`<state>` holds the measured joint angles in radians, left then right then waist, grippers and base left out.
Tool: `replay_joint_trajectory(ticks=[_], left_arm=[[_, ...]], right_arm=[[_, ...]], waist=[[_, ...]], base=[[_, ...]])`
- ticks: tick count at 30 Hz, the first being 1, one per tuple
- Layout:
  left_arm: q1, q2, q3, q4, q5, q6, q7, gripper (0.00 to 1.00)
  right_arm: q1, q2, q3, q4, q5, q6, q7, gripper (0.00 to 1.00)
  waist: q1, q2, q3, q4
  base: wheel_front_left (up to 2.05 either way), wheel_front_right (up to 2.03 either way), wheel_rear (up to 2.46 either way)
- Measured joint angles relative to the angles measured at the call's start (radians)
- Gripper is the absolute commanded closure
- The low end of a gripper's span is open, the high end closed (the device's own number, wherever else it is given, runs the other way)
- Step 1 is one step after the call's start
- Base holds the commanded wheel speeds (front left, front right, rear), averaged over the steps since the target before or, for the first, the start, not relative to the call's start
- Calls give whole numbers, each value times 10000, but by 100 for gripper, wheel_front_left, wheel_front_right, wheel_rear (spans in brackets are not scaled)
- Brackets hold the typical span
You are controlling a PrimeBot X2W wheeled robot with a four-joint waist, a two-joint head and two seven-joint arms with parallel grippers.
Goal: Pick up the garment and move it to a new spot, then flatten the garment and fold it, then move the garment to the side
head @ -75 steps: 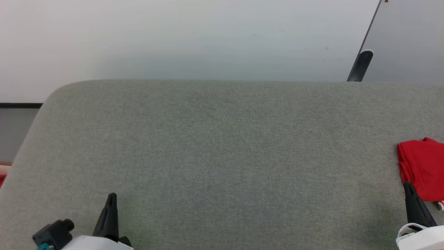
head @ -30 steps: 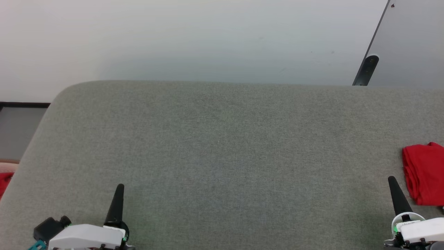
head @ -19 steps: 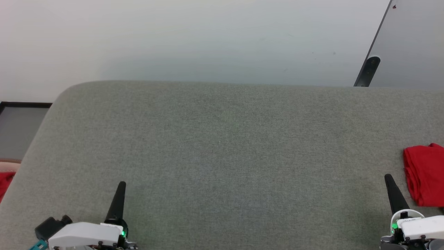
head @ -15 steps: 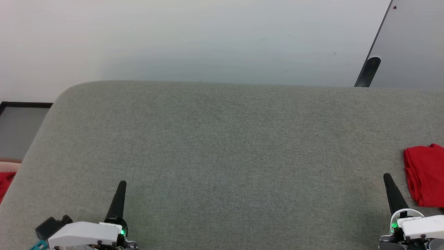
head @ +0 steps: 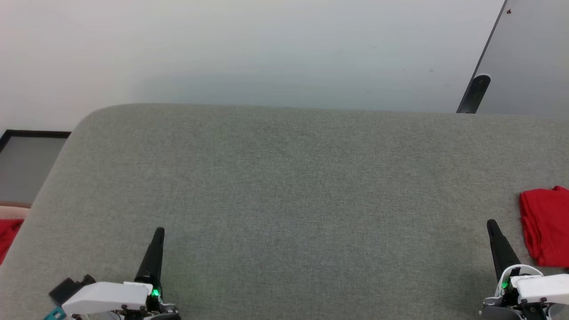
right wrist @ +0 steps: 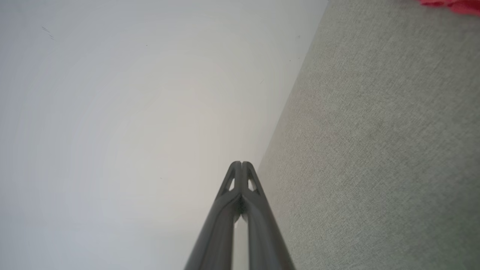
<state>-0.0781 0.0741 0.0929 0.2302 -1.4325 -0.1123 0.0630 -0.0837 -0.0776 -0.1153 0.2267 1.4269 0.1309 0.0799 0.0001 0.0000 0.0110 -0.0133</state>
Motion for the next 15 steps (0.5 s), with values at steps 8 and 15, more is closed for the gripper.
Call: replay_joint_trajectory(ticks=[8, 15], left_arm=[[-58, -65, 65, 50, -545, -40, 161, 100], [-157, -128, 113, 81, -955, -109, 297, 100]], right_arm=[[-63, 86, 0, 63, 548, -2, 100, 100], [-90, 159, 0, 105, 1020, -2, 188, 100]], waist=[[-1, 0, -22, 37], [0, 0, -42, 69]], base=[[0, 0, 0], [0, 0, 0]])
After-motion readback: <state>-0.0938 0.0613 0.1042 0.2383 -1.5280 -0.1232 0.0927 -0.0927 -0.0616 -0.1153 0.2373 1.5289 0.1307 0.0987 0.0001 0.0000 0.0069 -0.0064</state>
